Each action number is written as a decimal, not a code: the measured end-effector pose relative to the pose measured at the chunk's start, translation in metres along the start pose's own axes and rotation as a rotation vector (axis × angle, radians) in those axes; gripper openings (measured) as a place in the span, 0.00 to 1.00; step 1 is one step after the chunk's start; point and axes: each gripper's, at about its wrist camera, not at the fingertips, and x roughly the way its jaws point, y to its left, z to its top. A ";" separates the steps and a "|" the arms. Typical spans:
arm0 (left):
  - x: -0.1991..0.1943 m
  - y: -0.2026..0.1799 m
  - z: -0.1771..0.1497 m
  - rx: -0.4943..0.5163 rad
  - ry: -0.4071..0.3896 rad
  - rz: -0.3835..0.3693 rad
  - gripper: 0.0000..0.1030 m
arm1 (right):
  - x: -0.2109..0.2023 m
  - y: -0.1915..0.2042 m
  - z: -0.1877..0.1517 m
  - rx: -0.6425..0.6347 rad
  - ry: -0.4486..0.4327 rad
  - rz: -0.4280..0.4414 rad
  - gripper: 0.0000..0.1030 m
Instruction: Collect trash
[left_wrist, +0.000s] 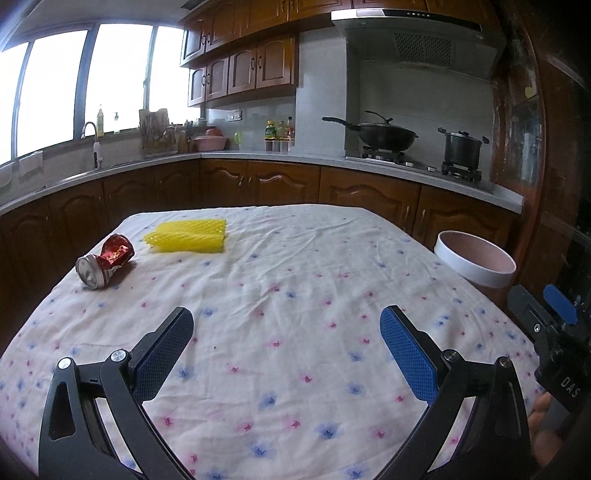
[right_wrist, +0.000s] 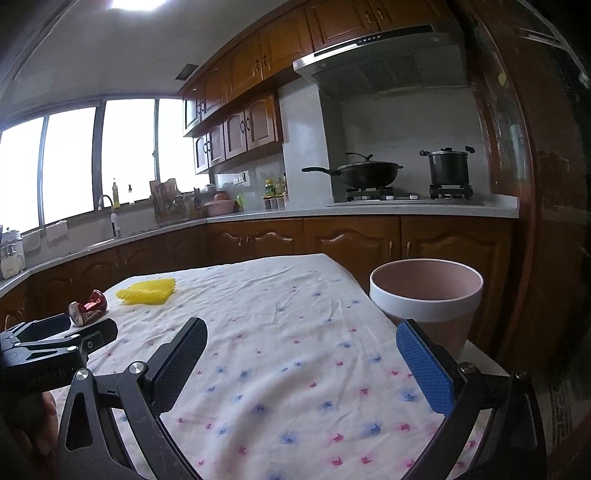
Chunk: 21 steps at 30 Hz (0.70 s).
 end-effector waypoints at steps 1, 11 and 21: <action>0.000 0.000 0.000 0.002 0.002 0.003 1.00 | 0.000 0.000 0.000 0.001 0.000 0.001 1.00; -0.002 -0.002 0.000 0.016 -0.007 0.012 1.00 | 0.003 -0.001 -0.003 0.020 0.011 0.012 1.00; -0.005 -0.003 -0.001 0.016 -0.024 0.025 1.00 | 0.002 -0.001 -0.003 0.028 0.009 0.033 1.00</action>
